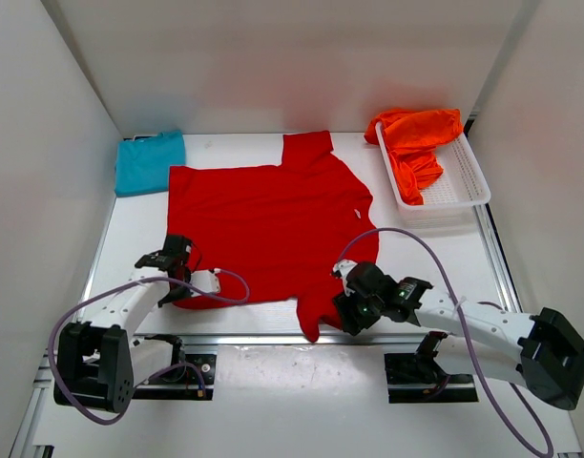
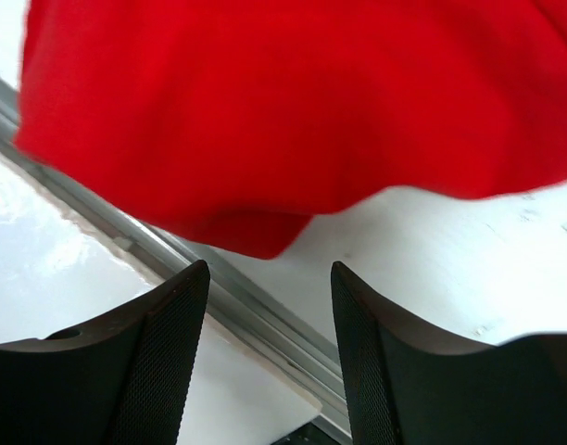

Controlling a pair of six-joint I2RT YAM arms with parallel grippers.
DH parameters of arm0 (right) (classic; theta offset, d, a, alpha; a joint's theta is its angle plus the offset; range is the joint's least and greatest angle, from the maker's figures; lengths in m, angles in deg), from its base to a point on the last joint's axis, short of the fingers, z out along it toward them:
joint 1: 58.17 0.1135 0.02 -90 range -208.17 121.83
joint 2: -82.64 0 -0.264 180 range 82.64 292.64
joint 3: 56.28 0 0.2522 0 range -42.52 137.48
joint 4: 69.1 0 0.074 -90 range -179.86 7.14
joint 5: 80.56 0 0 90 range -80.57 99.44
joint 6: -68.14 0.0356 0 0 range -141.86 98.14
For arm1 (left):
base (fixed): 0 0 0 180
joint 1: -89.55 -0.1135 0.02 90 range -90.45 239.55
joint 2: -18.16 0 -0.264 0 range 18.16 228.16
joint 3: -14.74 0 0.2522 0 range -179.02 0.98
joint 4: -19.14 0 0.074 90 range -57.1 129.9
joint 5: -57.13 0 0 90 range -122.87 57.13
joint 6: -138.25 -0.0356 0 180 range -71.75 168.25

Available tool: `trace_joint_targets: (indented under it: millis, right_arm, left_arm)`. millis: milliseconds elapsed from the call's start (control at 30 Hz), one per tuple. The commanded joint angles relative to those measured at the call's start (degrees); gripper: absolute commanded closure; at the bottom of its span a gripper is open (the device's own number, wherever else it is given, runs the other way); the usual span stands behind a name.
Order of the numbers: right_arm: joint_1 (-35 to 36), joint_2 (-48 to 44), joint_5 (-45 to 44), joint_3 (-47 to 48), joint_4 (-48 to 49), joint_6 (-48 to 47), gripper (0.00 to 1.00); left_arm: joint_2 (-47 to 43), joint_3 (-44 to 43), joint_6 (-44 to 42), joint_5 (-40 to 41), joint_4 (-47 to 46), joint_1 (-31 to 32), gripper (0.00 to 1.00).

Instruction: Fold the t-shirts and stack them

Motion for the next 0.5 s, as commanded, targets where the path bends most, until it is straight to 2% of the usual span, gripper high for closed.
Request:
trace_joint_targets:
  millis: [0,267,367,467]
  right_arm:
    - [0.17,0.68,3.50,1.79,2.79,-1.16,0.39]
    - [-1.33,7.96,1.84,4.68,1.04,0.16,0.40]
    - [-0.62,12.44,-1.14,6.88,-0.45,2.00,0.45]
    - [-2.29,12.54,-0.45,6.79,0.15,2.62,0.61]
  left_arm:
    - [0.07,-2.32,1.36,-2.81,2.04,0.57,1.00]
    - [-0.64,-0.21,2.59,-2.37,1.96,3.39,1.00]
    - [0.50,-2.23,2.85,-2.81,2.66,2.52,1.00]
    - [0.77,-3.37,3.03,-2.98,3.01,1.73,1.00]
